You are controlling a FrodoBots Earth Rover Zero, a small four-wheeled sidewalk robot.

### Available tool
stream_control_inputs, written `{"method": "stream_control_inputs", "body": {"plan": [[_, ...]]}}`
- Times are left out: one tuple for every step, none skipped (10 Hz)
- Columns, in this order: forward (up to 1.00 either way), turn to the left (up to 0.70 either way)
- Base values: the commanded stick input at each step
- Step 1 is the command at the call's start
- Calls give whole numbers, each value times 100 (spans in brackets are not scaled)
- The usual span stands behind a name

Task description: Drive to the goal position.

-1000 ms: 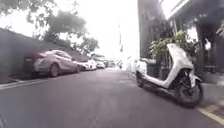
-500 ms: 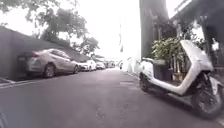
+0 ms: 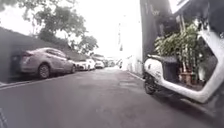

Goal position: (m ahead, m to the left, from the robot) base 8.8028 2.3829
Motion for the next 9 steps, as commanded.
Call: {"method": "stream_control_inputs", "body": {"plan": [[70, 0], [70, 0], [70, 0], [70, 0], [70, 0], [70, 0], [70, 0], [70, 0], [70, 0]]}}
